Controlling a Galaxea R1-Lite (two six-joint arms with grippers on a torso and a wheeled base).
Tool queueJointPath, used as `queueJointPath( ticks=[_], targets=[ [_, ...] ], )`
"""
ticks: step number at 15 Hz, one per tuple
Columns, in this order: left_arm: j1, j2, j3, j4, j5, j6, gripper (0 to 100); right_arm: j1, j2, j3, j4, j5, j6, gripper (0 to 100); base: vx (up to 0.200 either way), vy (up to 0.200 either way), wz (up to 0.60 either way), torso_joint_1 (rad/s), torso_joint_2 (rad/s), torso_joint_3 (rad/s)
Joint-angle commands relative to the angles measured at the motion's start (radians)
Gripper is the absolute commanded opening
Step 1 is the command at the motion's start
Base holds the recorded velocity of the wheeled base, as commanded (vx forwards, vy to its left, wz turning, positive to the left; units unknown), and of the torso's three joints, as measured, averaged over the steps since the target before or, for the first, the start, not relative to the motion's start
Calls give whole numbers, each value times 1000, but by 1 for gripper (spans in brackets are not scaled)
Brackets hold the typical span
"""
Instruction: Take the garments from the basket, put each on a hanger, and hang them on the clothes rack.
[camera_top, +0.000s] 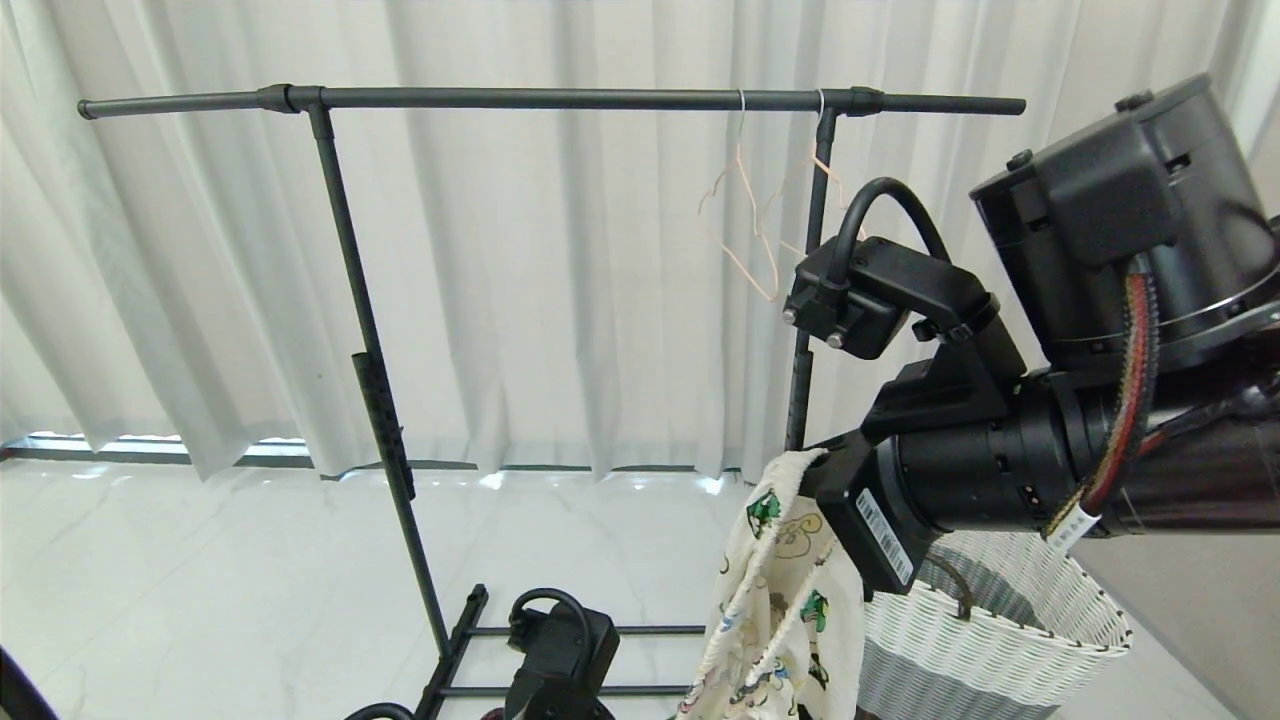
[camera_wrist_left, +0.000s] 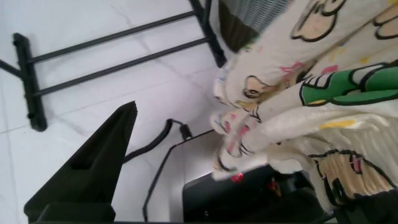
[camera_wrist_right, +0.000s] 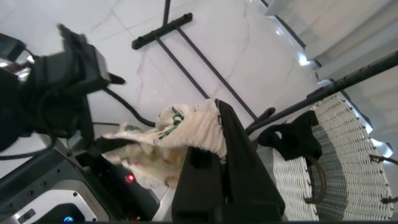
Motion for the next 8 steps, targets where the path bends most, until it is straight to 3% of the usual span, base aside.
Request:
queueJointPath(
  ticks=[1, 3, 4, 8],
  targets=[
    [0, -40, 15, 1, 14, 5, 100, -15, -7, 20, -1, 0, 0, 0, 0, 0, 0, 0, 0, 0],
    [0, -70, 18, 1, 26, 53, 100, -16, -15, 56, -3, 0, 0, 0, 0, 0, 0, 0, 0, 0],
    [0, -73, 18, 1, 42, 67, 0, -15, -23, 70, -3, 0, 0, 0, 0, 0, 0, 0, 0, 0],
    [-2, -72, 19, 1, 68, 82, 0, -27, -52, 98, -3, -2, 0, 0, 0, 0, 0, 0, 0, 0]
  ],
)
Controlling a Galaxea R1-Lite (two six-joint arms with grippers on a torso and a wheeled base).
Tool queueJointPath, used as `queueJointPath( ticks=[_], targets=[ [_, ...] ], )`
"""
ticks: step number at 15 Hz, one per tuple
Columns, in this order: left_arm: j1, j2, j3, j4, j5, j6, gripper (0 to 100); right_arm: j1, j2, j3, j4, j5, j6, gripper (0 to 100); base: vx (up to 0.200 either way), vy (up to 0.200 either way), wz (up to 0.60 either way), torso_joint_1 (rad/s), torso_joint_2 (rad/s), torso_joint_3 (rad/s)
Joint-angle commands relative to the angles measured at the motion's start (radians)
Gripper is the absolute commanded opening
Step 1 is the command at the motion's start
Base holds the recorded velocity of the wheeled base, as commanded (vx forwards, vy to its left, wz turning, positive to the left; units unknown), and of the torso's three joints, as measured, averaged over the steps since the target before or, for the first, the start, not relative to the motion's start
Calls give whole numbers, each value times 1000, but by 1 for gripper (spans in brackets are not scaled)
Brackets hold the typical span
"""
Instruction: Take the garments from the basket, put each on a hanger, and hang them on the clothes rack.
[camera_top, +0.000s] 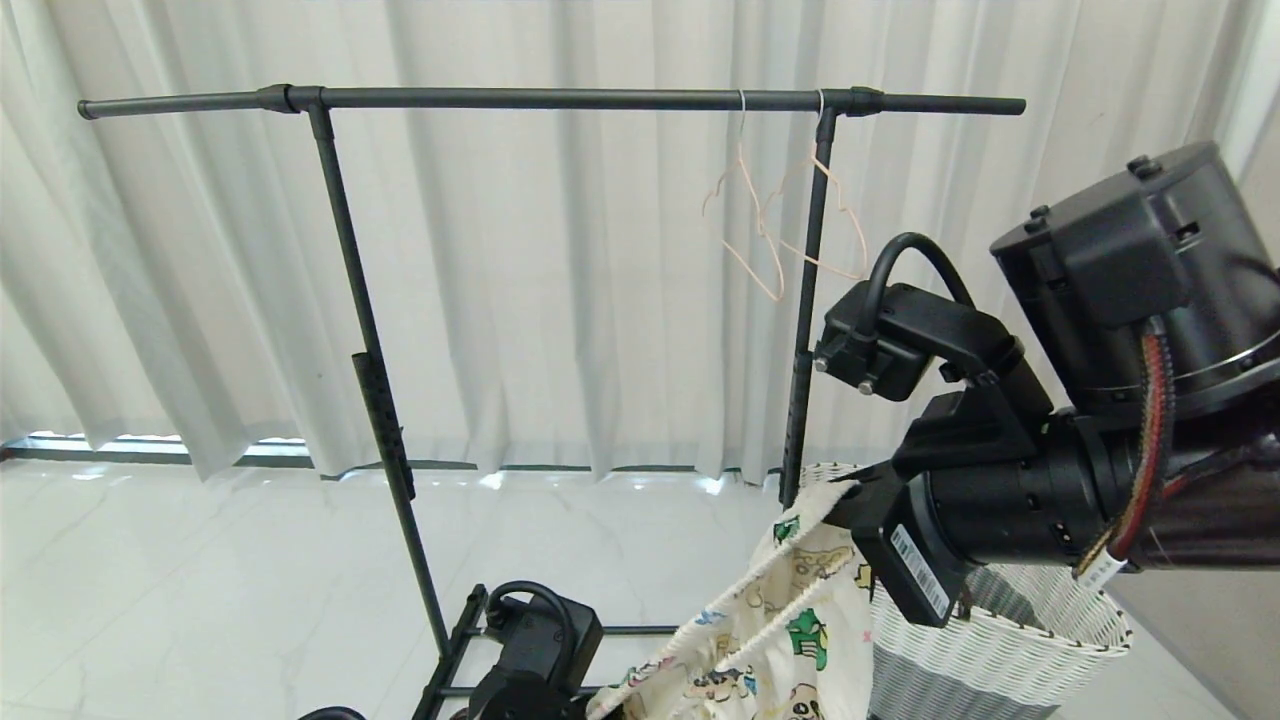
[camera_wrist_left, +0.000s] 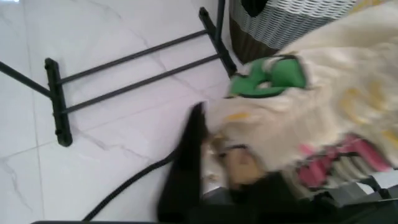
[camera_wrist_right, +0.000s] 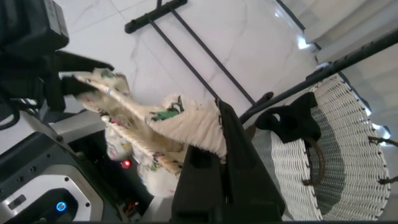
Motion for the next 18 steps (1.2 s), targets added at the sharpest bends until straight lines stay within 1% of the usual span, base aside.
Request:
queueJointPath(
  ticks=[1, 3, 4, 5, 6, 7, 8, 10, 11, 12, 13, 14, 15, 16, 17, 18],
  targets=[
    [-17, -5, 1, 1, 44, 6, 0, -25, -39, 47, 1, -6, 0, 0, 0, 0, 0, 0, 0, 0],
    [-29, -21, 4, 1, 110, 55, 0, -53, -82, 119, 0, -8, 4, 0, 0, 0, 0, 0, 0, 0],
    [-29, -53, 3, 1, 113, 73, 0, -59, -105, 154, 0, -6, 34, 0, 0, 0, 0, 0, 0, 0],
    [-27, -99, -5, 3, 101, 95, 0, -59, -128, 182, 0, -8, 78, 0, 0, 0, 0, 0, 0, 0],
    [-27, -102, -6, 3, 98, 96, 0, -59, -128, 183, 0, -8, 83, 0, 0, 0, 0, 0, 0, 0],
    [13, -188, -42, 61, 35, 171, 0, -57, -167, 220, 0, -14, 167, 0, 0, 0, 0, 0, 0, 0],
    [46, -232, -103, 150, 17, 217, 0, -57, -191, 239, 0, -20, 195, 0, 0, 0, 0, 0, 0, 0],
    [89, -262, -269, 329, -6, 222, 0, -60, -237, 266, 0, -45, 201, 0, 0, 0, 0, 0, 0, 0],
    [111, -277, -439, 495, -46, 220, 0, -66, -291, 283, 0, -63, 201, 0, 0, 0, 0, 0, 0, 0],
    [115, -278, -513, 559, -66, 220, 0, -73, -313, 285, 0, -63, 201, 0, 0, 0, 0, 0, 0, 0],
    [117, -280, -669, 708, -109, 220, 0, -91, -337, 266, 0, -65, 198, 0, 0, 0, 0, 0, 0, 0],
    [117, -282, -754, 800, -147, 222, 0, -108, -340, 236, 0, -63, 196, 0, 0, 0, 0, 0, 0, 0],
    [118, -286, -921, 986, -253, 220, 0, -136, -326, 167, 0, -59, 195, 0, 0, 0, 0, 0, 0, 0],
    [132, -282, -1017, 1096, -322, 220, 0, -149, -309, 116, 0, -57, 187, 0, 0, 0, 0, 0, 0, 0],
    [143, -275, -1079, 1158, -347, 222, 0, -168, -294, 64, 0, -51, 170, 0, 0, 0, 0, 0, 0, 0],
    [143, -271, -1085, 1158, -342, 225, 0, -182, -286, 18, 0, -32, 146, 0, 0, 0, 0, 0, 0, 0]
  ],
)
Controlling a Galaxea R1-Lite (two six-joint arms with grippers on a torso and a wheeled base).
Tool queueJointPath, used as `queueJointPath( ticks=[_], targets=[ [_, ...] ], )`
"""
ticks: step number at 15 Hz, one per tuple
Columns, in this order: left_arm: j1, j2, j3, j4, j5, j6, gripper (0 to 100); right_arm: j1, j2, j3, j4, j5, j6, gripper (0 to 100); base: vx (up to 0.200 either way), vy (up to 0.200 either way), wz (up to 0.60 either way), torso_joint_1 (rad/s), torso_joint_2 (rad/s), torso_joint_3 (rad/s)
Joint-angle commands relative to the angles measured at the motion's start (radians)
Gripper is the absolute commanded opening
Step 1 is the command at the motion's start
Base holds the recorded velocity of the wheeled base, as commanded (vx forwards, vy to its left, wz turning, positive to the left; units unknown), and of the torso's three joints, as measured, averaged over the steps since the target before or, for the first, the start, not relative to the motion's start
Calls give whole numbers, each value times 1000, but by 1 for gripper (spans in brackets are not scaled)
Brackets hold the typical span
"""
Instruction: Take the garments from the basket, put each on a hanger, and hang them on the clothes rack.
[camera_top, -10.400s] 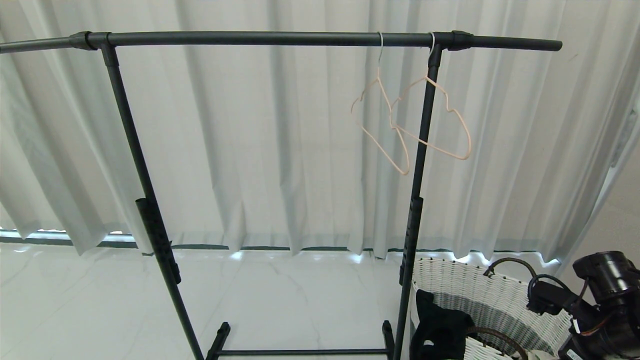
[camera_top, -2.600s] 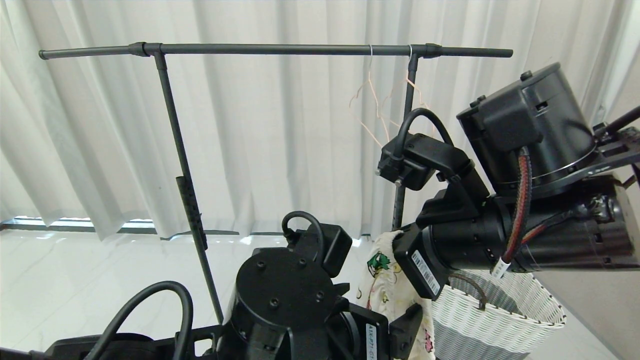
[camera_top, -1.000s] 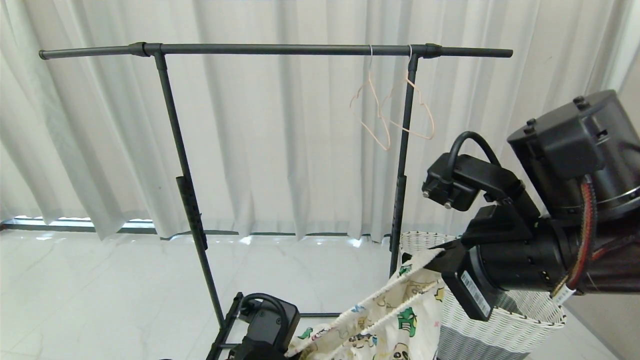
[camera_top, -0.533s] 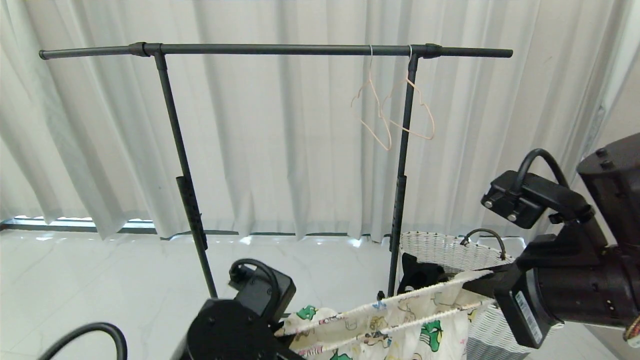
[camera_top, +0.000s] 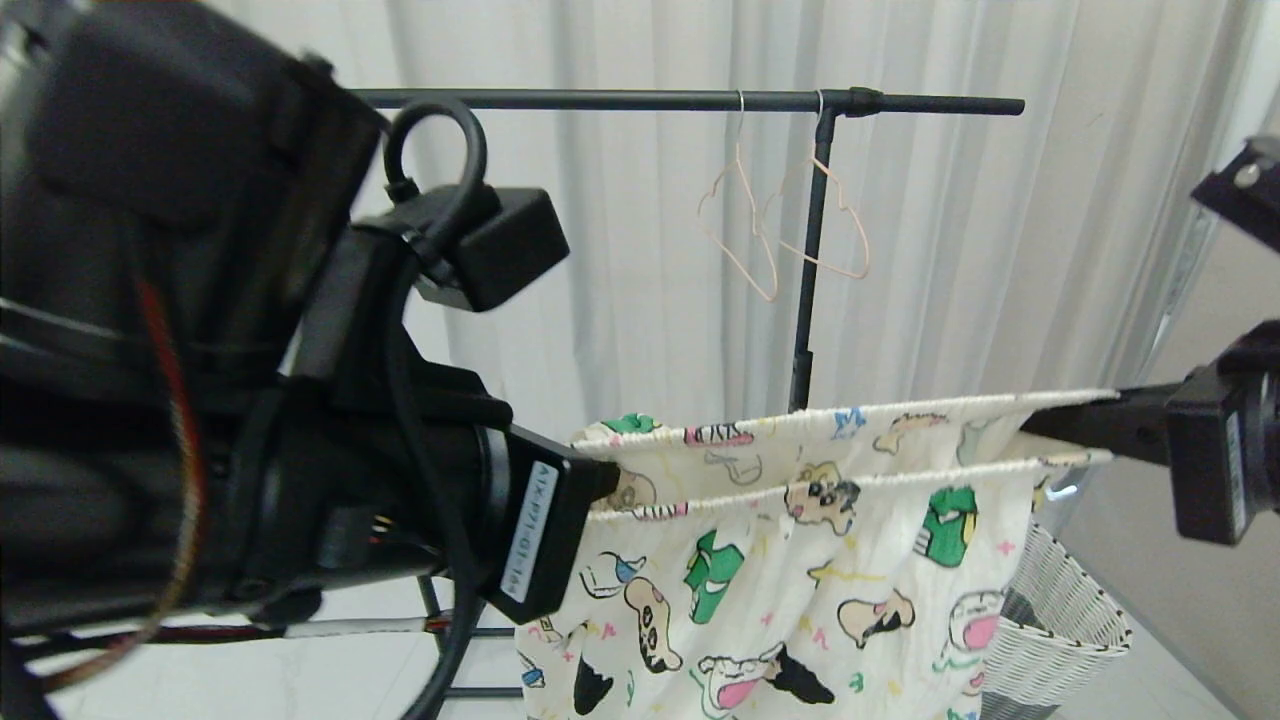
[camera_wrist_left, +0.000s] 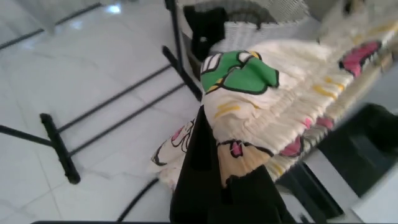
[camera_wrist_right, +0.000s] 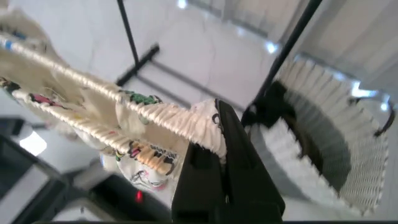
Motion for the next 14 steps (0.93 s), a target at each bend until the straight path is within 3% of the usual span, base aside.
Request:
queueJointPath(
  ticks=[1, 5, 10, 12, 14],
  targets=[
    [19, -7, -120, 63, -29, 13, 0, -40, 28, -107, 2, 30, -37, 0, 0, 0, 0, 0, 0, 0],
    [35, -12, -120, 60, 78, 134, 0, -45, 28, -173, 50, 40, -60, 0, 0, 0, 0, 0, 0, 0],
    [57, -35, -120, 47, 77, 151, 0, -45, 2, -164, 54, 51, -60, 0, 0, 0, 0, 0, 0, 0],
    [61, -18, -119, -22, 75, 156, 0, -45, -41, -156, 102, 77, -60, 0, 0, 0, 0, 0, 0, 0],
    [75, 1, -122, -39, 72, 220, 0, -43, -98, -125, 143, 122, -60, 0, 0, 0, 0, 0, 0, 0]
  ],
)
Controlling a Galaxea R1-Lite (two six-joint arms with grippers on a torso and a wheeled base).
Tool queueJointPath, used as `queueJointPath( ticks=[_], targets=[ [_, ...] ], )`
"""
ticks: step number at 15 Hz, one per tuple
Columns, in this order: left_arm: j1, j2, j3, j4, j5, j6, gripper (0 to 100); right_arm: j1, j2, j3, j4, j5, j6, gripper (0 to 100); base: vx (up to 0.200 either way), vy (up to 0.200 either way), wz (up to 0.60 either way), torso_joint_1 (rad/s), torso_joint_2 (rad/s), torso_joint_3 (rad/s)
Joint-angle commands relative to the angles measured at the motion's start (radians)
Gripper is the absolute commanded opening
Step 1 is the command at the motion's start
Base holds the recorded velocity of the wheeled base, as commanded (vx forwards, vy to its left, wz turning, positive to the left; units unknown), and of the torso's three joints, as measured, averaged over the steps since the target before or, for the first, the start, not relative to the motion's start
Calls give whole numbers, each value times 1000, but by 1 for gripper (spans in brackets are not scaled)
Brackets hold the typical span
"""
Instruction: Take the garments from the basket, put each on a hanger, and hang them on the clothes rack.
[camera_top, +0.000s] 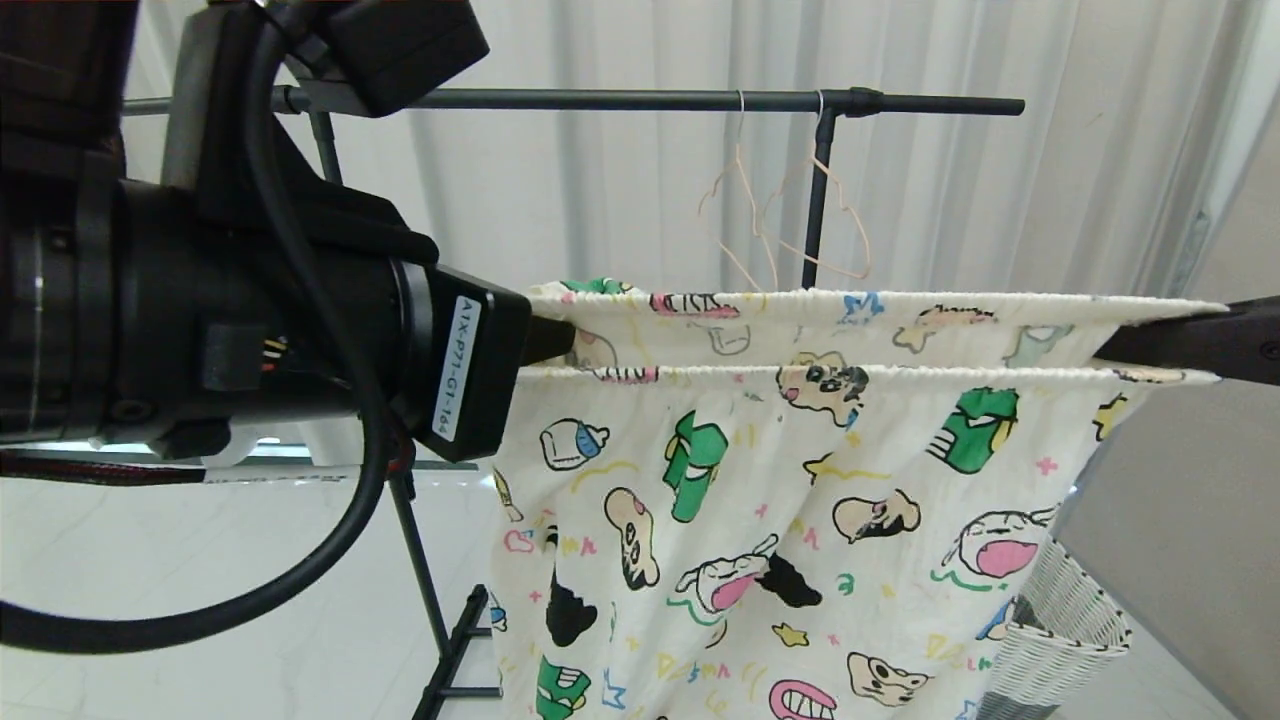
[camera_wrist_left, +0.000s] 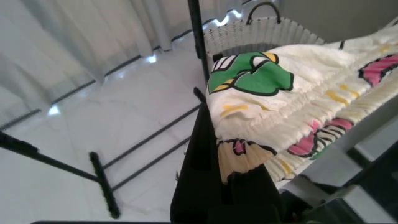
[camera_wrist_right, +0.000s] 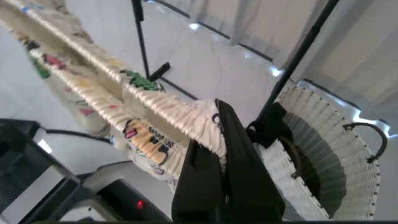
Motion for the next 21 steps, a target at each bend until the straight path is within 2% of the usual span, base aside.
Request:
queueJointPath(
  ticks=[1, 3, 4, 7, 13, 15, 18, 21],
  targets=[
    [21, 32, -6, -14, -21, 38, 0, 4, -87, 63, 14, 20, 0, 0, 0, 0, 0, 0, 0, 0],
    [41, 62, -15, -63, -76, 45, 0, 52, -148, 149, 16, 22, 0, 0, 0, 0, 0, 0, 0, 0],
    [49, 75, -15, -77, -79, 53, 0, 82, -169, 180, 16, 22, 0, 0, 0, 0, 0, 0, 0, 0],
    [67, 98, -15, -104, -83, 65, 0, 144, -176, 189, 14, 20, 0, 0, 0, 0, 0, 0, 0, 0],
    [73, 105, -7, -117, -86, 62, 0, 139, -172, 191, 14, 19, 0, 0, 0, 0, 0, 0, 0, 0],
    [73, 91, 13, -117, -116, 56, 0, 102, -153, 183, 7, 20, 0, 0, 0, 0, 0, 0, 0, 0],
    [58, -4, 141, -117, -138, 53, 0, 3, -74, 131, -64, 57, 0, 0, 0, 0, 0, 0, 0, 0],
    [-33, -139, 307, -117, -136, 54, 0, -56, 38, 34, -133, 105, -2, 0, 0, 0, 0, 0, 0, 0]
  ],
)
